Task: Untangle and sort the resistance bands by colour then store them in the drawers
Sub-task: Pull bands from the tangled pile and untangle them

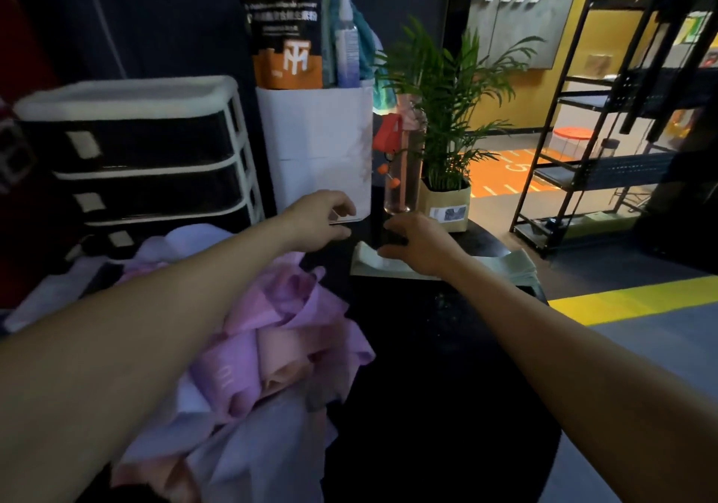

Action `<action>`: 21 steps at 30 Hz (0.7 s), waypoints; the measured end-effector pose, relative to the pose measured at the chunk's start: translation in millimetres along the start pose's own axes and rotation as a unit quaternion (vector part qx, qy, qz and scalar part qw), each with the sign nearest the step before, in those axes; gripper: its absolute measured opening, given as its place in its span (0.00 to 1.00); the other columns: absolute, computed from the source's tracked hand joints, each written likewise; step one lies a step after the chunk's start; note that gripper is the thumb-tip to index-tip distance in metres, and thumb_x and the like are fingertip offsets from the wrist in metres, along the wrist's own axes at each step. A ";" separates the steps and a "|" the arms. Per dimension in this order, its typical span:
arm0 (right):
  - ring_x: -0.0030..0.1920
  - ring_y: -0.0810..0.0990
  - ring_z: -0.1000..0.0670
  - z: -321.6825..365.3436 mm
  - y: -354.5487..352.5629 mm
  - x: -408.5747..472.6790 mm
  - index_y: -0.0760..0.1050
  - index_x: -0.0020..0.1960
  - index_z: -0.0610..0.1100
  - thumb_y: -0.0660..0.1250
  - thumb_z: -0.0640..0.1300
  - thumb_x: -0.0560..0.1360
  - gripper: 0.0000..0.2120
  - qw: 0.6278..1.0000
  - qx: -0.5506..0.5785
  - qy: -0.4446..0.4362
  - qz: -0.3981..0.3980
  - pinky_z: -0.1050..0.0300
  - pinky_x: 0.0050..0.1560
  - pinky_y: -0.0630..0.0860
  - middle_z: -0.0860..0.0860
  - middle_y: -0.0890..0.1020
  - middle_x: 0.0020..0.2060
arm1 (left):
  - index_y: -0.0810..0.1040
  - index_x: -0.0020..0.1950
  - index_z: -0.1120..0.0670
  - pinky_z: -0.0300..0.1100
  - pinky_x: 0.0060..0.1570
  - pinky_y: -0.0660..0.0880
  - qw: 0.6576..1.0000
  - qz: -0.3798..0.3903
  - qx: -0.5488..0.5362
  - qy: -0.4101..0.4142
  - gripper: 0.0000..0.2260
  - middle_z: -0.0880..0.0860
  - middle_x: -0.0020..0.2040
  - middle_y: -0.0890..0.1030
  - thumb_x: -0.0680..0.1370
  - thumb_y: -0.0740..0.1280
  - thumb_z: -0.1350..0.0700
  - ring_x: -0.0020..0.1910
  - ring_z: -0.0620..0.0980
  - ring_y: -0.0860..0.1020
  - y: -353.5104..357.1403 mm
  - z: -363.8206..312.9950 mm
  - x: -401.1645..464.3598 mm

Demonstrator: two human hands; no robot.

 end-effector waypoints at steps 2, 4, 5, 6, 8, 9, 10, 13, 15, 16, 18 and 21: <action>0.54 0.78 0.42 29.6 1.0 -6.7 0.76 0.59 0.39 0.71 0.47 0.72 0.19 1.000 0.018 -0.016 0.004 0.52 0.53 0.74 0.42 0.80 0.53 | 0.75 0.59 0.56 0.36 0.52 0.69 1.000 -0.014 -0.010 -0.005 0.13 0.52 0.56 0.77 0.75 0.69 0.59 0.54 0.49 0.75 -15.3 3.1 -24.6; 0.54 0.78 0.43 56.9 3.7 -15.1 0.75 0.60 0.39 0.72 0.47 0.72 0.20 0.999 0.043 -0.031 0.011 0.51 0.55 0.74 0.42 0.80 0.54 | 0.75 0.59 0.56 0.35 0.50 0.67 0.999 -0.031 -0.015 -0.008 0.12 0.51 0.54 0.76 0.76 0.68 0.59 0.52 0.46 0.74 -28.5 7.7 -50.5; 0.53 0.78 0.43 69.5 5.4 -18.5 0.76 0.59 0.39 0.72 0.46 0.71 0.20 0.998 0.052 -0.041 0.012 0.51 0.55 0.74 0.42 0.80 0.54 | 0.76 0.59 0.56 0.35 0.50 0.67 0.999 -0.040 -0.018 -0.009 0.12 0.51 0.54 0.77 0.76 0.68 0.60 0.51 0.45 0.74 -34.9 11.1 -62.5; 0.53 0.79 0.43 81.5 7.4 -21.0 0.76 0.59 0.39 0.73 0.46 0.71 0.19 0.997 0.057 -0.050 0.010 0.51 0.54 0.74 0.41 0.80 0.53 | 0.76 0.58 0.56 0.35 0.49 0.67 0.999 -0.049 -0.019 -0.011 0.11 0.51 0.53 0.77 0.75 0.68 0.60 0.50 0.45 0.74 -41.6 14.9 -74.4; 0.53 0.78 0.42 104.9 12.2 -25.0 0.76 0.59 0.38 0.73 0.46 0.71 0.20 0.996 0.057 -0.066 0.010 0.51 0.54 0.74 0.41 0.80 0.53 | 0.78 0.56 0.56 0.34 0.48 0.67 0.997 -0.069 -0.017 -0.017 0.10 0.50 0.52 0.77 0.75 0.68 0.60 0.50 0.46 0.76 -55.9 23.9 -98.4; 0.54 0.78 0.42 116.8 15.2 -26.6 0.76 0.59 0.38 0.73 0.46 0.71 0.21 0.996 0.056 -0.074 0.011 0.52 0.55 0.73 0.41 0.79 0.54 | 0.78 0.55 0.56 0.34 0.49 0.67 0.997 -0.077 -0.017 -0.021 0.10 0.51 0.51 0.77 0.75 0.68 0.61 0.50 0.47 0.76 -63.0 29.7 -110.0; 0.55 0.78 0.43 128.0 18.9 -27.4 0.75 0.60 0.38 0.73 0.46 0.71 0.21 0.995 0.057 -0.080 0.016 0.55 0.55 0.72 0.41 0.79 0.55 | 0.78 0.55 0.57 0.35 0.49 0.67 0.996 -0.086 -0.017 -0.028 0.10 0.51 0.52 0.77 0.75 0.68 0.61 0.51 0.47 0.76 -69.2 36.1 -121.4; 0.54 0.77 0.43 161.1 33.9 -29.1 0.76 0.59 0.37 0.73 0.45 0.71 0.19 0.992 0.059 -0.106 0.015 0.59 0.48 0.68 0.41 0.80 0.53 | 0.78 0.55 0.58 0.31 0.46 0.67 0.991 -0.123 -0.013 -0.051 0.09 0.53 0.53 0.76 0.75 0.68 0.62 0.49 0.46 0.74 -82.9 58.2 -157.5; 0.50 0.77 0.43 181.0 49.1 -27.7 0.78 0.56 0.37 0.73 0.44 0.70 0.17 0.991 0.064 -0.119 0.014 0.61 0.43 0.64 0.40 0.79 0.48 | 0.78 0.55 0.58 0.27 0.43 0.66 0.988 -0.139 -0.014 -0.069 0.10 0.52 0.52 0.76 0.74 0.68 0.62 0.49 0.45 0.74 -89.1 76.1 -179.6; 0.49 0.77 0.44 191.1 56.4 -27.2 0.78 0.56 0.37 0.73 0.44 0.70 0.17 0.989 0.072 -0.124 0.017 0.61 0.44 0.64 0.41 0.78 0.48 | 0.78 0.55 0.57 0.28 0.43 0.66 0.986 -0.143 -0.016 -0.083 0.10 0.51 0.53 0.76 0.74 0.68 0.62 0.49 0.44 0.74 -92.0 86.4 -189.5; 0.49 0.75 0.45 209.8 67.8 -25.4 0.77 0.57 0.38 0.73 0.45 0.70 0.18 0.987 0.072 -0.141 0.026 0.59 0.46 0.68 0.43 0.75 0.49 | 0.77 0.54 0.55 0.32 0.47 0.68 0.982 -0.145 -0.034 -0.114 0.09 0.51 0.54 0.77 0.75 0.68 0.62 0.52 0.46 0.76 -96.1 107.0 -206.2; 0.51 0.72 0.47 230.0 82.2 -20.1 0.76 0.58 0.41 0.73 0.46 0.70 0.19 0.986 0.047 -0.152 0.043 0.57 0.49 0.69 0.47 0.72 0.51 | 0.76 0.56 0.56 0.30 0.45 0.66 0.978 -0.140 -0.048 -0.147 0.08 0.52 0.54 0.76 0.77 0.67 0.60 0.52 0.46 0.75 -95.8 131.1 -226.2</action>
Point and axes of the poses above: each hand's wrist, its own x-axis towards the middle knuckle, its own y-axis out of the palm, z = x × y, the point moved 1 cm from there along x, towards the middle knuckle
